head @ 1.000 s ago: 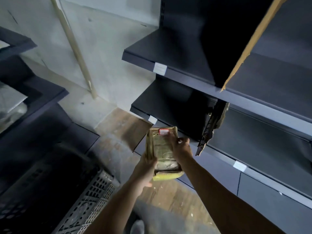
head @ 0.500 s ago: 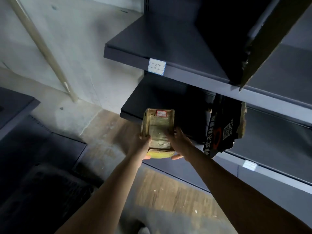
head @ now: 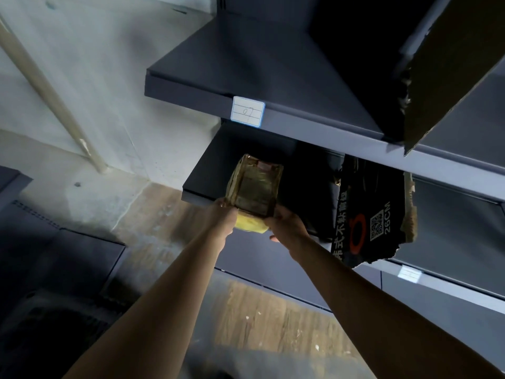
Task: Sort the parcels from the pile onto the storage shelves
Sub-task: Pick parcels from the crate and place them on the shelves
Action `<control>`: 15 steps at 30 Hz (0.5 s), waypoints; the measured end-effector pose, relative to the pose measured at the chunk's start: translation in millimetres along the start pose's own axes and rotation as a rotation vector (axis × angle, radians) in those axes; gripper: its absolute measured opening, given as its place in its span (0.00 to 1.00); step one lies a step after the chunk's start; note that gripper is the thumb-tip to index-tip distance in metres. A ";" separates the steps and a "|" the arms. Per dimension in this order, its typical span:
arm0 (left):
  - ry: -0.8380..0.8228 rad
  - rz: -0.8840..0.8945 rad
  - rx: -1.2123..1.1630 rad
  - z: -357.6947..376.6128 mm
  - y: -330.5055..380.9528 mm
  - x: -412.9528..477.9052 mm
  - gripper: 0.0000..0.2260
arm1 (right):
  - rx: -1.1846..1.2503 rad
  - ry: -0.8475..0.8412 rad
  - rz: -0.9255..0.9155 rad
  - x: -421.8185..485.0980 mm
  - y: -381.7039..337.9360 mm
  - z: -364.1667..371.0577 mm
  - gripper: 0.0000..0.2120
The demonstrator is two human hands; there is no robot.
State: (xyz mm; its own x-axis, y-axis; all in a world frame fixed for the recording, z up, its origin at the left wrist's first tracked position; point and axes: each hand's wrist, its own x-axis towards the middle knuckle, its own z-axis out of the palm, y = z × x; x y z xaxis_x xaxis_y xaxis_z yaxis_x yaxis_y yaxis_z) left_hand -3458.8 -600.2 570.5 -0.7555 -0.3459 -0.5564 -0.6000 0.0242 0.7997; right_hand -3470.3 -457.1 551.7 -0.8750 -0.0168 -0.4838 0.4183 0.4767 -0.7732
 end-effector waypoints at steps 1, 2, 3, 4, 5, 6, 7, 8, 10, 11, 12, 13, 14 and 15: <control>0.003 0.000 -0.003 1.8 3.2 1.3 0.08 | 0.011 0.016 0.003 4.2 -1.3 0.6 0.19; 0.017 0.016 0.004 3.7 5.8 3.9 0.08 | 0.016 0.035 -0.007 9.7 -2.0 0.6 0.21; 0.016 0.035 0.020 4.7 9.6 5.9 0.10 | 0.019 0.047 -0.016 13.9 -3.8 0.0 0.22; 0.013 0.053 0.041 5.2 14.1 7.7 0.11 | 0.019 0.050 -0.025 17.8 -5.5 -0.9 0.21; 0.002 0.071 0.061 5.5 18.8 9.6 0.12 | 0.009 0.051 -0.036 17.9 -10.2 -2.3 0.20; -0.011 0.088 0.079 5.9 22.3 12.4 0.12 | -0.006 0.047 -0.055 20.6 -12.8 -3.6 0.18; -0.027 0.100 0.093 6.0 24.8 14.8 0.12 | -0.019 0.043 -0.065 24.3 -15.5 -4.7 0.17; -0.040 0.121 0.103 5.7 26.6 18.4 0.13 | -0.030 0.041 -0.079 27.8 -18.4 -5.6 0.17; -0.078 0.145 0.119 6.6 30.1 22.0 0.14 | -0.076 0.053 -0.087 33.8 -26.1 -5.5 0.16; -0.098 0.147 0.122 7.7 31.9 22.4 0.14 | -0.100 0.056 -0.087 35.4 -30.2 -5.5 0.17; -0.113 0.152 0.116 8.9 32.4 24.2 0.15 | -0.121 0.053 -0.088 37.1 -34.3 -5.8 0.18; -0.120 0.147 0.111 10.1 33.2 24.8 0.15 | -0.129 0.047 -0.089 36.8 -37.9 -6.2 0.18; -0.125 0.148 0.116 11.2 33.4 26.6 0.16 | -0.139 0.046 -0.088 39.4 -38.3 -6.6 0.19; -0.131 0.148 0.144 11.3 33.8 26.9 0.16 | -0.140 0.046 -0.085 39.4 -38.6 -7.5 0.19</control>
State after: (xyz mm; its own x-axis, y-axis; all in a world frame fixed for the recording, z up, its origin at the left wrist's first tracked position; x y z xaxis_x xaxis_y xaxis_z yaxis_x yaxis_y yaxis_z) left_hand -3502.4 -598.1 580.0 -0.8598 -0.2045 -0.4679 -0.5048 0.2018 0.8393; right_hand -3522.8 -469.5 565.6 -0.9174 -0.0236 -0.3973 0.3071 0.5930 -0.7443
